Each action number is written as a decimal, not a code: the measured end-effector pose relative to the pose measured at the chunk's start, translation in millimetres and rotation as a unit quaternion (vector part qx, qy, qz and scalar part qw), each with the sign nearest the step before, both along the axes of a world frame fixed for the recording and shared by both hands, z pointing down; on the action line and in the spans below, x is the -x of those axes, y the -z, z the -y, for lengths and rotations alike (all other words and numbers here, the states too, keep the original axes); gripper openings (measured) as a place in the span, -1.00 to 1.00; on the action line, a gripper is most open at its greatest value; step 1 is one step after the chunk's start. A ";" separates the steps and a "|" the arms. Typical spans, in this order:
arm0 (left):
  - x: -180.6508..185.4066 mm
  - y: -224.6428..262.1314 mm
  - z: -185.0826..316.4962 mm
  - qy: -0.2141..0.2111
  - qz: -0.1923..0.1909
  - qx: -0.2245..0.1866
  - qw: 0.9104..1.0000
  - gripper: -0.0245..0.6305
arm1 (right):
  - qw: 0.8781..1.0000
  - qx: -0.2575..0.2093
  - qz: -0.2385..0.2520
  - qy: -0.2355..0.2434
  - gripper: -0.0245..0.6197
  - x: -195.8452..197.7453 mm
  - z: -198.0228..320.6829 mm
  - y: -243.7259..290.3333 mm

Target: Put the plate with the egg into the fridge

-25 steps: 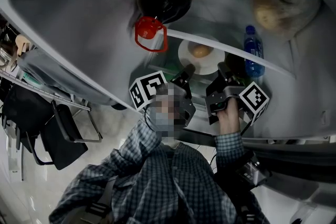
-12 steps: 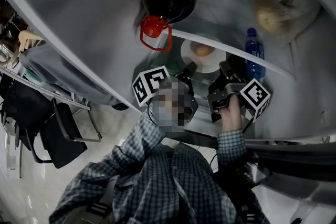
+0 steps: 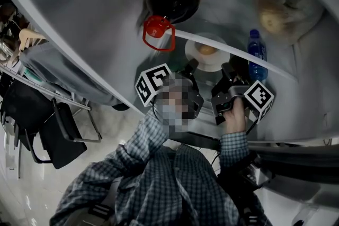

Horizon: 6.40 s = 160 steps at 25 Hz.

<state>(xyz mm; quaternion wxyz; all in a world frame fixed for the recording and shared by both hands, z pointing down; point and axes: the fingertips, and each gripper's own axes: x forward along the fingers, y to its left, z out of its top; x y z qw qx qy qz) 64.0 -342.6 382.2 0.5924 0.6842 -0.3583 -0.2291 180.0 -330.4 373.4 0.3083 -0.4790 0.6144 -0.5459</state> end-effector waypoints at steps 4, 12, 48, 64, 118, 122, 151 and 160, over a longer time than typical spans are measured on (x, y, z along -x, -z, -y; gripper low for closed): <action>-0.7 0.2 3.0 0.004 -0.003 0.004 1.000 -0.84 | 1.000 0.005 -0.011 0.004 -0.88 -0.8 -2.3 -1.6; -0.2 1.9 7.2 0.014 -0.008 0.011 1.000 -0.84 | 1.000 0.017 -0.009 0.013 -0.87 0.8 -8.5 -2.9; -4.7 5.2 22.3 0.040 -0.003 0.011 0.999 -0.84 | 0.998 -0.011 -0.037 0.058 -0.85 22.1 -38.3 3.8; -7.3 6.6 21.6 0.026 -0.002 0.009 1.000 -0.84 | 0.569 -0.141 -0.792 0.171 -0.56 38.4 -43.5 0.6; 14.8 34.1 -109.8 -0.140 0.084 -0.187 0.969 -0.84 | 0.252 -0.130 -0.911 0.301 -0.88 46.6 -13.1 -39.6; 16.6 30.7 -111.5 -0.143 0.071 -0.181 0.970 -0.84 | 0.262 -0.127 -0.904 0.314 -0.88 47.2 -13.8 -40.5; 12.1 29.1 -104.1 -0.148 0.076 -0.186 0.969 -0.84 | 0.359 -0.129 -0.856 0.349 -0.61 53.9 -28.9 -30.6; -24.3 23.9 -69.4 -0.153 0.125 -0.200 0.960 -0.84 | 0.347 -0.130 -0.862 0.346 -0.61 54.5 -31.3 -30.3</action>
